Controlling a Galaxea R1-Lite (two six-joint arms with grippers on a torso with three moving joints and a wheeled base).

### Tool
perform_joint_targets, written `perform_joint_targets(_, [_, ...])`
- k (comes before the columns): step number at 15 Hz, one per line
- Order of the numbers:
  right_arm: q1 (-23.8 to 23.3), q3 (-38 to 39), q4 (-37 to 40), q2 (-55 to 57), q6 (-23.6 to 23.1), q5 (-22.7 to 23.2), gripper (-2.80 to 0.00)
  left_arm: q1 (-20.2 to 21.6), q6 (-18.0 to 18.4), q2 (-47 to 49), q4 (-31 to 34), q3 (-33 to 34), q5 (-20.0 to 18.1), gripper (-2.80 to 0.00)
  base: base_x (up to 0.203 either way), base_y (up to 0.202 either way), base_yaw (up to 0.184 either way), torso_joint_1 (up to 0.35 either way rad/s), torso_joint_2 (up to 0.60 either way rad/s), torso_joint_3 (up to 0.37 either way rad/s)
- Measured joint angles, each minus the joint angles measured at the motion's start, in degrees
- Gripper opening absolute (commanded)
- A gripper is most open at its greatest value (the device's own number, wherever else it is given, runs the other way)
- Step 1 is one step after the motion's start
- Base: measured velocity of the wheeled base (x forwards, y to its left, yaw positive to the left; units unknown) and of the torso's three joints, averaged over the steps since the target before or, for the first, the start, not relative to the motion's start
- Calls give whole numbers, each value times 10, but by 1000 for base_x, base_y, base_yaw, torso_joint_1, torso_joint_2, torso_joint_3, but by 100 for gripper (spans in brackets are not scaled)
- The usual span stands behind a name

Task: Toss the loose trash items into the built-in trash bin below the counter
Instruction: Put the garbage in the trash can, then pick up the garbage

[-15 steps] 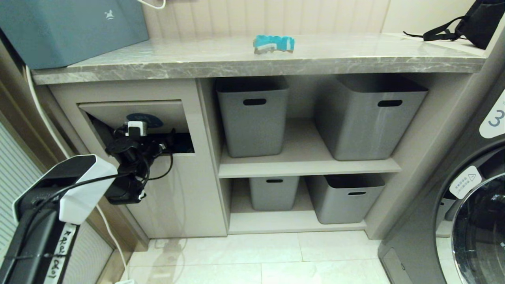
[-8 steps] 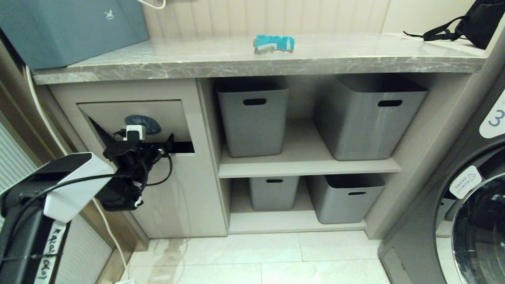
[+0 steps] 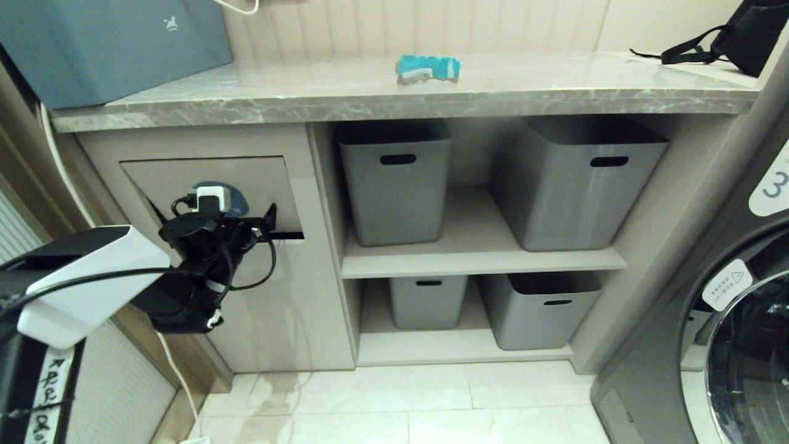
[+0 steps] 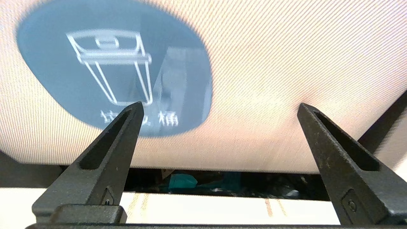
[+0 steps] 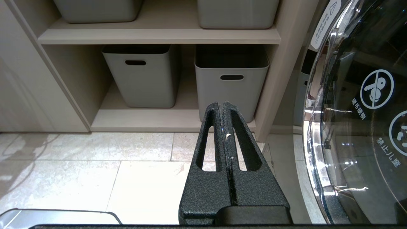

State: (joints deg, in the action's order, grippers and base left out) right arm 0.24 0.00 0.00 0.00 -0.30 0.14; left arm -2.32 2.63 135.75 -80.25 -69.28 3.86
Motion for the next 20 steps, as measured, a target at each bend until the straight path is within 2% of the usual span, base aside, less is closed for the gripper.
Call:
perform_joint_targets(7, [0, 0, 0, 0, 0, 0, -280, 3, 0, -62, -69, 89, -8, 0, 0, 0, 0, 0, 0, 0])
perform_joint_targets(20, [0, 0, 0, 0, 0, 0, -280, 3, 4, -114, -70, 96, -8, 0, 0, 0, 0, 0, 0, 0])
